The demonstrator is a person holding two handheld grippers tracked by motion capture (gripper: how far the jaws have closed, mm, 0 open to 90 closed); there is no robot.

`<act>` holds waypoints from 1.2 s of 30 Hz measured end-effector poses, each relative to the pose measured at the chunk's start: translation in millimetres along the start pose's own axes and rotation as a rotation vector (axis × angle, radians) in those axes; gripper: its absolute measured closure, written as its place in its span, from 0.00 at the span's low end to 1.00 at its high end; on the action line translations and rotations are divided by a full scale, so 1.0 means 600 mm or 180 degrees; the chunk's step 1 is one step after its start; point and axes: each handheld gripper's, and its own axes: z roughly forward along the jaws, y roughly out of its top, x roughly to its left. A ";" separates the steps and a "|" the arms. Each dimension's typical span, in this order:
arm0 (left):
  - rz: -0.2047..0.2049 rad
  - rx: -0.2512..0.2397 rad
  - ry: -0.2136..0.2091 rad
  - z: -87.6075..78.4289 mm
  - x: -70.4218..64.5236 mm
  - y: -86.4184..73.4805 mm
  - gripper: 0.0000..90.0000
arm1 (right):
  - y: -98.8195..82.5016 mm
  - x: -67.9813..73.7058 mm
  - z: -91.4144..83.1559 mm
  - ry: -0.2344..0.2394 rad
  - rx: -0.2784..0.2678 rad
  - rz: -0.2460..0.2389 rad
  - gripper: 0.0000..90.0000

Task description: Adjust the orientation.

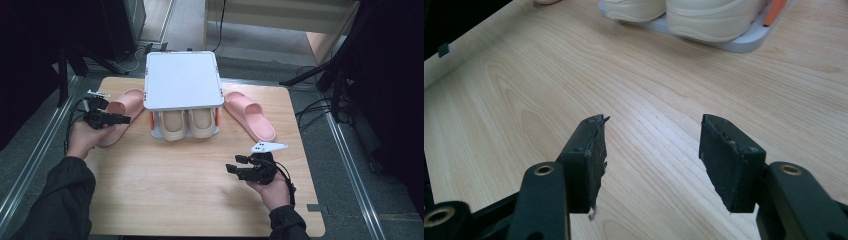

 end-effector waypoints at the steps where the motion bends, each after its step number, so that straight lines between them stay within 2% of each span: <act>1: -0.0007 -0.0004 0.0003 0.003 0.001 0.000 0.55 | -0.002 0.000 -0.003 -0.0008 -0.0003 0.0022 0.50; 5: -0.0013 0.0049 0.0026 0.018 0.007 0.002 0.55 | -0.008 -0.002 -0.010 -0.0094 -0.0023 0.0037 0.50; 8: -0.0006 0.0006 0.0036 0.022 0.011 0.004 0.58 | -0.010 -0.003 -0.017 -0.0173 -0.0063 0.0058 0.51; 14: -0.0012 -0.0032 0.0095 0.030 0.016 0.007 0.65 | -0.015 -0.007 -0.022 -0.0236 -0.0069 0.0111 0.51; 16: -0.0001 -0.0034 0.0118 0.032 0.019 0.008 0.69 | -0.016 -0.007 -0.022 -0.0235 -0.0074 0.0098 0.51; 23: -0.0120 -0.0048 0.0122 0.033 0.026 0.009 0.81 | -0.018 -0.004 -0.022 -0.0195 -0.0052 0.0138 0.53; 25: -0.0088 -0.0048 0.0133 0.032 0.025 0.010 0.84 | -0.018 -0.003 -0.021 -0.0176 -0.0061 0.0141 0.53; 28: 0.0036 -0.0041 0.0262 0.027 0.017 0.013 0.91 | -0.017 -0.003 -0.019 -0.0168 -0.0050 0.0147 0.52; 32: 0.0011 -0.0033 0.0335 0.022 0.012 0.017 0.93 | -0.018 -0.004 -0.019 -0.0173 -0.0057 0.0166 0.52; 36: -0.0129 -0.0191 0.0297 0.003 0.018 0.021 0.95 | -0.016 -0.002 -0.022 -0.0149 -0.0095 0.0187 0.52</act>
